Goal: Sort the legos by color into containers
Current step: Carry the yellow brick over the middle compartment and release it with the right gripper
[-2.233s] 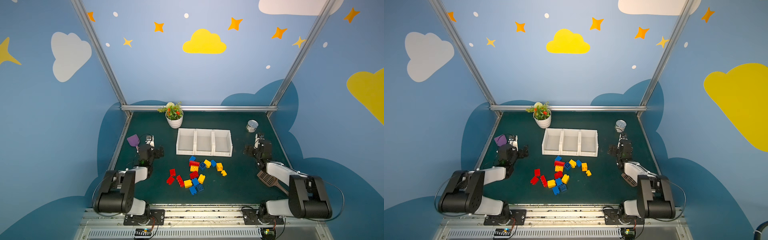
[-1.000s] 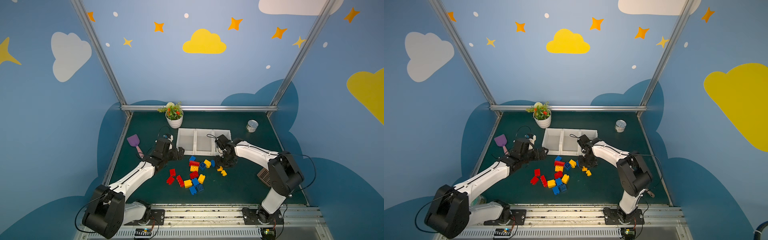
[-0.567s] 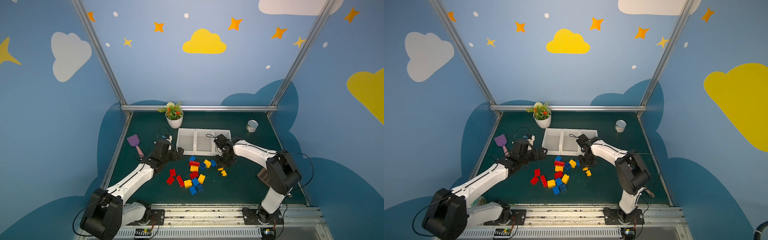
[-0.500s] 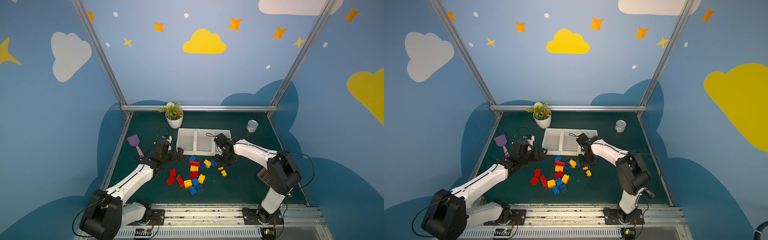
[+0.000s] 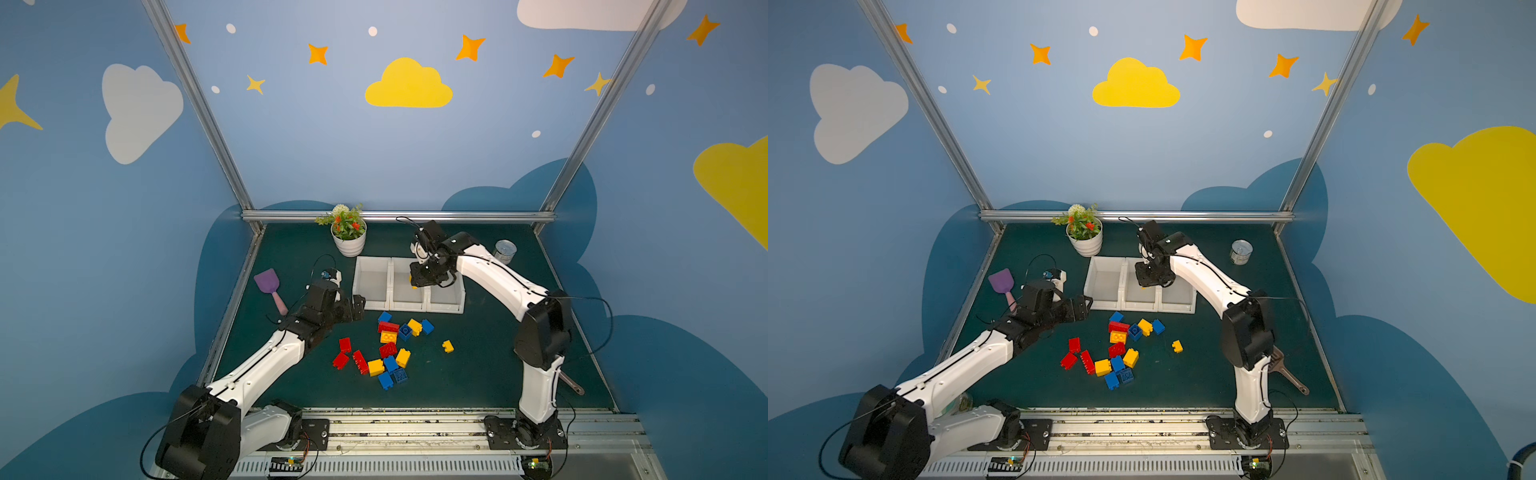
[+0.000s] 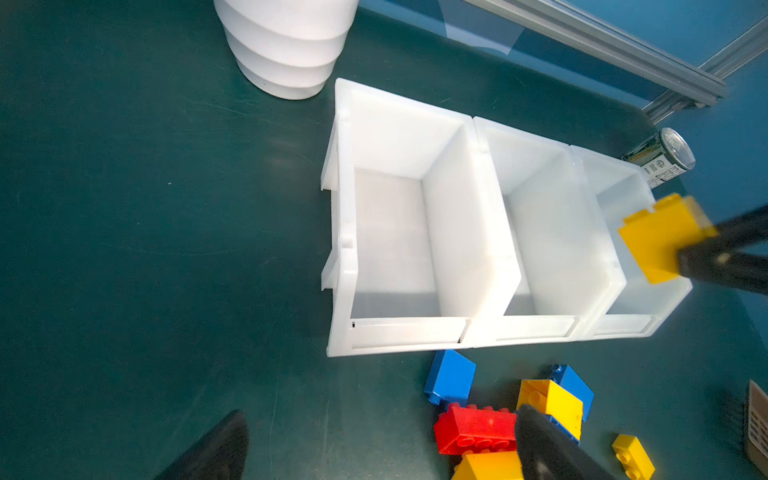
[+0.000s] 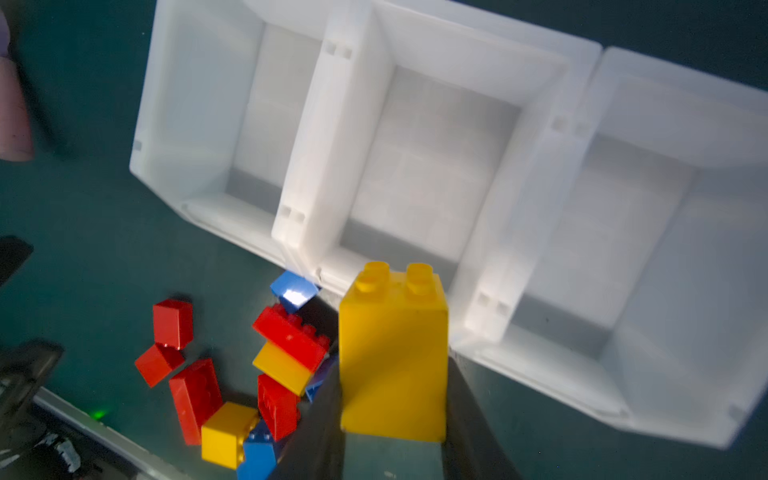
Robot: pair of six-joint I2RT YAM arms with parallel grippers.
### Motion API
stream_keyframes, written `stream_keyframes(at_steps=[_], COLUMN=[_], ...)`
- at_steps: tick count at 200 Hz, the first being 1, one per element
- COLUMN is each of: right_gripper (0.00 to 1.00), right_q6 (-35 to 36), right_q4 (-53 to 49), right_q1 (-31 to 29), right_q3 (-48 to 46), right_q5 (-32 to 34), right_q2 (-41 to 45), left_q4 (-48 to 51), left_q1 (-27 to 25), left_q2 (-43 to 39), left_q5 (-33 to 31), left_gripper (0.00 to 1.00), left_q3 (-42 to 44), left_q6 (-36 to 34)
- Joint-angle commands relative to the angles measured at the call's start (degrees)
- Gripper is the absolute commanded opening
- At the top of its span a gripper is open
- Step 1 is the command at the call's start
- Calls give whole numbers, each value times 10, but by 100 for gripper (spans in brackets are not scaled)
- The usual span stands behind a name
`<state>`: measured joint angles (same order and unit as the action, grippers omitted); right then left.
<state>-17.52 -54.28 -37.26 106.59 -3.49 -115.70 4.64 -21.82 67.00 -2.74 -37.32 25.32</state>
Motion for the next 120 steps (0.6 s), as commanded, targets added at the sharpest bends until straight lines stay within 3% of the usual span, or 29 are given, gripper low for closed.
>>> stream_keyframes(at_steps=[1,31,71,103,120], right_gripper=[16,21,28,45,48], right_q6=[16,21,23,22,24], right_q4=[-39,-55,-62,-64,-68], right_q1=[-3,-4,-5,-6,-7], right_q3=[57,106,116,116,119], right_q5=[-1,-5,-11,-13,-14], right_q2=[-63,-120,-132,-124,-118], left_q4=[20,21,17,18,22], left_q1=[-1,-1,-1,-1,-1], left_q2=[-12,-16,-18,-9,-6], left_q5=[6,18,23,32,34], left_gripper=[99,99,99,99,99], left_q3=[4,10,22,17,14], left_q6=[1,6,12,9,5])
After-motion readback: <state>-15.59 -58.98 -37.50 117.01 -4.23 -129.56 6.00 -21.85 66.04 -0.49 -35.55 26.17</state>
